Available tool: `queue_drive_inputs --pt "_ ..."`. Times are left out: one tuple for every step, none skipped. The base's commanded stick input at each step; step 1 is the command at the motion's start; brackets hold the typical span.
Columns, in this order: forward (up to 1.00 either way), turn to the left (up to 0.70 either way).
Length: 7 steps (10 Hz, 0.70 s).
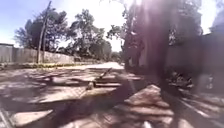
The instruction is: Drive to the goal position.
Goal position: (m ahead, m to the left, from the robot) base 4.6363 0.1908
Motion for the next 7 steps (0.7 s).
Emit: queue_drive_inputs --pt "0.7 -0.1" --pt "0.7 -0.05" --pt "0.7 0.0" --pt "0.7 0.0" --pt "0.7 0.0" --pt "0.7 -0.06" --pt "0.7 -0.12"
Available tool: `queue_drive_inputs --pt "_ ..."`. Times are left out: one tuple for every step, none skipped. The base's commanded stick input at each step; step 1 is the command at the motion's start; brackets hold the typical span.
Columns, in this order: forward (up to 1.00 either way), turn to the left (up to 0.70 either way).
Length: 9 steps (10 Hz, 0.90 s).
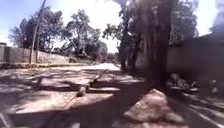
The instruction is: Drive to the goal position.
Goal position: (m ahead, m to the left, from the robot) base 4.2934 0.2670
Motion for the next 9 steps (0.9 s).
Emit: queue_drive_inputs --pt "0.7 -0.19" --pt "0.7 -0.25" --pt "0.7 -0.32" --pt "0.7 -0.33" --pt "0.7 -0.28" --pt "0.7 -0.24" --pt "0.7 -0.19" --pt "0.7 -0.15" --pt "0.7 -0.1"
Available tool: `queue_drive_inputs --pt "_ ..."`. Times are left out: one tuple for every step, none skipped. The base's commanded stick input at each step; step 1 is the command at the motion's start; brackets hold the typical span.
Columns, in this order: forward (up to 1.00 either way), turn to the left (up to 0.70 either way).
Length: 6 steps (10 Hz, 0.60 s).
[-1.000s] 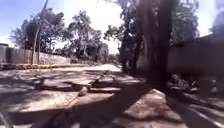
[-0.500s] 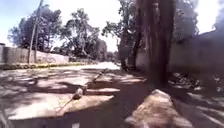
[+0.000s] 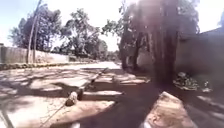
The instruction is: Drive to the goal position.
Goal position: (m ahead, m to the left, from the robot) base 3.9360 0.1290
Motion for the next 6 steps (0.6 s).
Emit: queue_drive_inputs --pt "0.7 -0.05" --pt "0.7 -0.01" --pt "0.7 0.0" --pt "0.7 0.0" --pt "0.7 0.0" --pt "0.7 0.0"
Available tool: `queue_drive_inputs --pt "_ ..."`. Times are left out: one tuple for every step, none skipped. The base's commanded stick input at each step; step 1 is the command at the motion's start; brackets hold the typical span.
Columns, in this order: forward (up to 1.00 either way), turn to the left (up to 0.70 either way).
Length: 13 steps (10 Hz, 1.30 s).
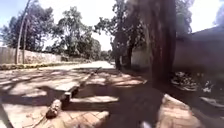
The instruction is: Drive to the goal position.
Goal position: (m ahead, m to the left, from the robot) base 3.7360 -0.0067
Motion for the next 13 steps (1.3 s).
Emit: queue_drive_inputs --pt "0.7 0.0" --pt "0.7 0.0" --pt "0.7 0.0" --pt "0.7 0.0" --pt "0.7 0.0" --pt "0.7 0.0" --pt "0.7 0.0" --pt "0.7 0.0" --pt "0.7 0.0" --pt "0.7 0.0" --pt "0.7 0.0" --pt "0.7 0.0" --pt "0.7 0.0"
